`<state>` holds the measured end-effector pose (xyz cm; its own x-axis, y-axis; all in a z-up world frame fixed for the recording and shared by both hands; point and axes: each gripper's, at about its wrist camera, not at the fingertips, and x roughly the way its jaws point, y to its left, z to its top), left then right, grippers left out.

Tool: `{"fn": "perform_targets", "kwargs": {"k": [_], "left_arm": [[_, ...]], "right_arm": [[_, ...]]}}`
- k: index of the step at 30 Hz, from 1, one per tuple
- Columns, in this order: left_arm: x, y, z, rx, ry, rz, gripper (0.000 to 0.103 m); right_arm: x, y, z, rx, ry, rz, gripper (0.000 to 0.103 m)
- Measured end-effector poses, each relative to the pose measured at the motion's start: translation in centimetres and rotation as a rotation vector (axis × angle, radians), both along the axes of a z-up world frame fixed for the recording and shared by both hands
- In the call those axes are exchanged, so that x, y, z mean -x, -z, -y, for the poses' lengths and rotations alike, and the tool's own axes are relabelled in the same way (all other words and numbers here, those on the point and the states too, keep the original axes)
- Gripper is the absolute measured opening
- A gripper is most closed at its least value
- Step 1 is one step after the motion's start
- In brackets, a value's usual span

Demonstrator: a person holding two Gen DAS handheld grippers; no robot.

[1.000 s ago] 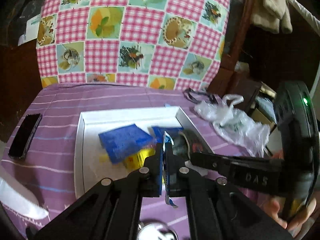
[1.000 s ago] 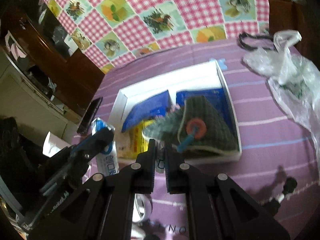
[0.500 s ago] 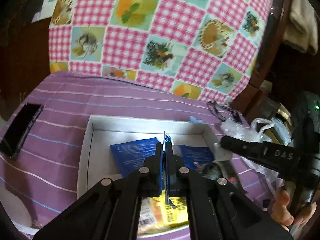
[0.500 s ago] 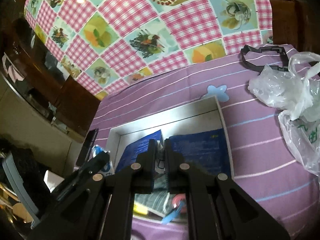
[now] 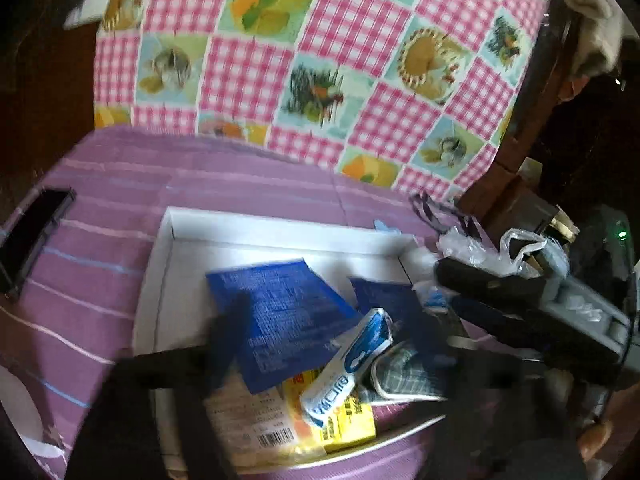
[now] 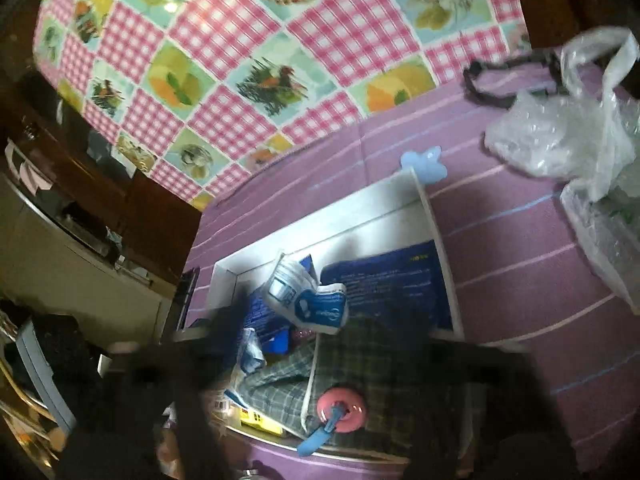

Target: Organize soft objects

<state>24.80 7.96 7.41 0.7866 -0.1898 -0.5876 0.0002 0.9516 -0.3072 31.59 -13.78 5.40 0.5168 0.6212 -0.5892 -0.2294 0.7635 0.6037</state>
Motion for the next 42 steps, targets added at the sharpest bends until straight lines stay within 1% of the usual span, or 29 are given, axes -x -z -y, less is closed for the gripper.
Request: {"fn": "perform_targets", "kwargs": {"k": [2, 3, 5, 6, 9, 10, 12, 16, 17, 19, 22, 24, 26, 28, 33, 38, 40, 42], "left_arm": [[0.6, -0.7, 0.7, -0.082, -0.016, 0.041, 0.082], [0.6, -0.9, 1.0, -0.106, -0.008, 0.049, 0.082], [0.8, -1.3, 1.5, -0.137, 0.001, 0.063, 0.082], [0.9, -1.5, 1.6, -0.154, -0.01, 0.073, 0.082], [1.5, -1.8, 1.9, -0.196, -0.039, 0.103, 0.082], [1.5, -1.8, 1.9, -0.196, -0.041, 0.103, 0.082], [1.6, -1.9, 1.7, -0.171, -0.051, 0.098, 0.082], [2.1, -2.2, 1.0, -0.119, -0.104, 0.076, 0.082], [2.4, -2.3, 0.9, -0.119, -0.115, 0.078, 0.082], [3.4, -2.4, 1.0, -0.131, -0.104, 0.088, 0.082], [4.7, -2.4, 1.2, -0.149, -0.109, 0.084, 0.082], [5.6, -2.4, 1.7, -0.164, -0.098, 0.078, 0.082], [6.8, -2.2, 2.4, -0.207, -0.093, 0.068, 0.082], [7.8, -1.9, 2.8, -0.217, -0.089, 0.075, 0.082], [10.1, -1.4, 3.3, -0.208, -0.065, 0.053, 0.082], [12.8, -1.6, 3.4, -0.139, -0.063, 0.083, 0.082], [13.9, -1.6, 3.7, -0.141, -0.063, 0.106, 0.084], [14.8, -1.5, 3.9, -0.165, -0.065, 0.13, 0.087]], "right_arm": [[0.6, -0.8, 0.3, 0.006, 0.023, 0.052, 0.088], [0.8, -1.2, 0.5, 0.009, 0.031, 0.067, 0.088], [0.8, -1.6, 0.9, 0.003, 0.038, 0.068, 0.088], [0.9, -1.6, 1.0, 0.009, 0.04, 0.065, 0.088], [1.1, -1.4, 0.9, 0.06, 0.028, 0.06, 0.088], [1.2, -1.3, 0.9, 0.074, 0.027, 0.063, 0.088], [1.6, -1.1, 0.8, 0.105, 0.028, 0.07, 0.088], [2.3, -0.9, 0.6, 0.147, -0.006, 0.083, 0.088], [2.5, -0.9, 0.5, 0.156, -0.012, 0.082, 0.088], [2.9, -1.1, 0.6, 0.162, -0.013, 0.079, 0.088], [3.8, -1.3, 0.6, 0.169, -0.019, 0.067, 0.088], [4.9, -1.1, 0.4, 0.206, -0.026, 0.053, 0.088], [5.9, -0.9, 0.2, 0.236, -0.037, 0.046, 0.088], [6.9, -0.8, 0.1, 0.271, -0.038, 0.046, 0.088], [9.6, -0.7, 0.7, 0.317, -0.049, 0.063, 0.088], [12.4, -0.7, 1.2, 0.361, -0.044, 0.096, 0.088], [13.5, -0.8, 1.4, 0.368, -0.053, 0.115, 0.088], [14.6, -1.0, 1.5, 0.381, -0.061, 0.138, 0.088]]}}
